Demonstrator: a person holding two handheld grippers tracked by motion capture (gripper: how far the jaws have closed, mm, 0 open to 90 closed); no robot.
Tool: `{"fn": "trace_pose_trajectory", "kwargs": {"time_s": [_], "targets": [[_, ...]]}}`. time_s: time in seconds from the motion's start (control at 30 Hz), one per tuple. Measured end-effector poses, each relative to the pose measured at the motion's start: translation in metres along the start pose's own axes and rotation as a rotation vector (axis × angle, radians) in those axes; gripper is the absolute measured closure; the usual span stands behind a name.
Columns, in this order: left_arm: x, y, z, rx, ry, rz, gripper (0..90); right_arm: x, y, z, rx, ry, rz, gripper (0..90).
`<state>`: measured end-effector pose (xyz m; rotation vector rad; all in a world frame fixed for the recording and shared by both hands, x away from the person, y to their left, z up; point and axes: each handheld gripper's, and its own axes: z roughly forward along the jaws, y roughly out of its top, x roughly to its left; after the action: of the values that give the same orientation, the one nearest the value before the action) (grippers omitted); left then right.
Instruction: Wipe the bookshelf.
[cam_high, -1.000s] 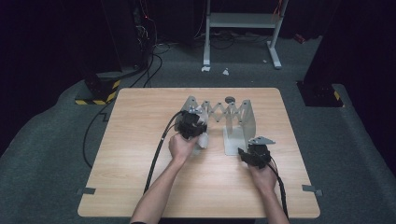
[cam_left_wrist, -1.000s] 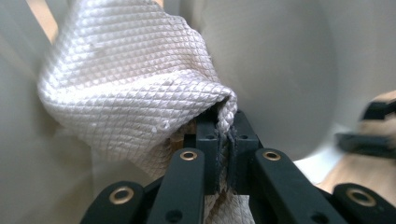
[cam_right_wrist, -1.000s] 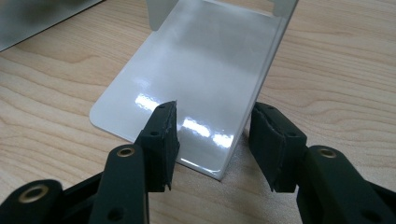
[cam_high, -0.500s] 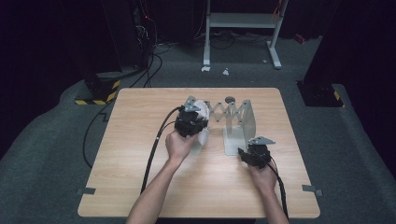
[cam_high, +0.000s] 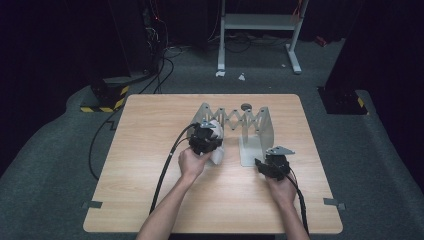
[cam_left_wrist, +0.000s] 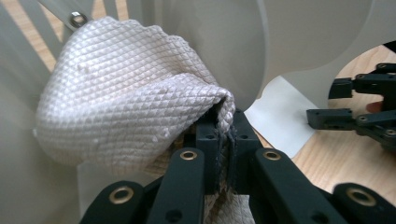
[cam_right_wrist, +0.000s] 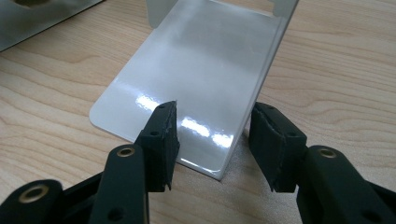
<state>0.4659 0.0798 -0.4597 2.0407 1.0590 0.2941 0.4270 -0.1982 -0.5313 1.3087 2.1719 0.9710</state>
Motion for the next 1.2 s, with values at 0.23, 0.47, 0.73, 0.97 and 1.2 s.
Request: {"fn": "trace_pose_trajectory", "kwargs": {"time_s": [0.23,0.47,0.73,0.97,1.2], "targets": [[0.010,-0.008,0.032,0.095,0.034,-0.013,85.3,0.000,0.000,0.000,0.000,0.000,0.000,52.1],[0.015,-0.005,0.046,0.117,0.151,-0.029,85.4,0.001,0.000,0.000,0.001,-0.002,-0.003,52.2],[0.014,0.031,0.011,0.030,0.269,-0.024,85.5,0.001,0.000,0.000,0.001,-0.003,-0.002,52.2],[0.020,0.060,-0.023,-0.055,0.303,-0.034,85.4,0.000,0.000,0.000,0.000,-0.001,-0.002,52.3],[0.029,0.062,-0.025,-0.063,0.313,-0.037,85.4,0.000,0.000,0.000,0.000,0.001,-0.004,52.3]]}}
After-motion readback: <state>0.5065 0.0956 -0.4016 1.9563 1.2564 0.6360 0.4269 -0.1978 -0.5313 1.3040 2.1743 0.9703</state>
